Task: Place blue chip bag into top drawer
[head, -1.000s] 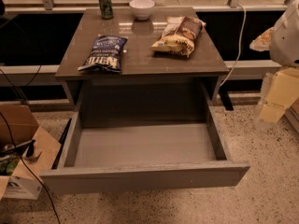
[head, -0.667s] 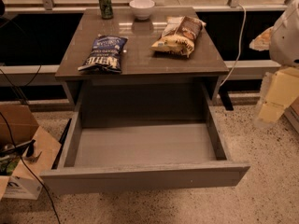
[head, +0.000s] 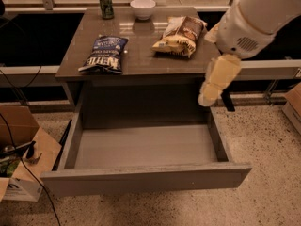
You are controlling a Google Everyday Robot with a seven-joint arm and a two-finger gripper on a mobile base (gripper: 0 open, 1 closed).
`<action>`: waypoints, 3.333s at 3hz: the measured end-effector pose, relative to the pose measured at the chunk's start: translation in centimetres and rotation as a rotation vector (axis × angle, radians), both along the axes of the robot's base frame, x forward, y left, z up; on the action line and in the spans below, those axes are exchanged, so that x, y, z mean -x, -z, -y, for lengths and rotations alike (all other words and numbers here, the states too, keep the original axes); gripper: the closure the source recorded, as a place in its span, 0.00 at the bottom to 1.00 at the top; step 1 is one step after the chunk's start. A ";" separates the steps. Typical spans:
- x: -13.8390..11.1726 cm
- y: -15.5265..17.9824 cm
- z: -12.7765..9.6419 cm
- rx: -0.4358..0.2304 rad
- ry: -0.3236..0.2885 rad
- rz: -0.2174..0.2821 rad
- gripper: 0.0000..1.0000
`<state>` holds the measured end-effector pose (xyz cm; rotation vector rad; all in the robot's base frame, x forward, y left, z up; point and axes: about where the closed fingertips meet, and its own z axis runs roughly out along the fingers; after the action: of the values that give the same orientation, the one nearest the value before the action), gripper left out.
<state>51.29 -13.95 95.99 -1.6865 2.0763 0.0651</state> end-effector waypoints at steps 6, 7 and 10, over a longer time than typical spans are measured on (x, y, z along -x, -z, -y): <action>-13.5 8.9 -15.0 -0.320 0.087 -0.106 0.00; -14.8 8.9 -19.9 -0.407 0.076 -0.057 0.00; -20.5 10.2 -28.6 -0.565 0.055 -0.033 0.00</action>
Offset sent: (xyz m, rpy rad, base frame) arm 0.1638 0.1193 -0.0722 0.3140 0.1059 -0.0615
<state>71.79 14.68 85.77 -1.2848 1.8849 0.6051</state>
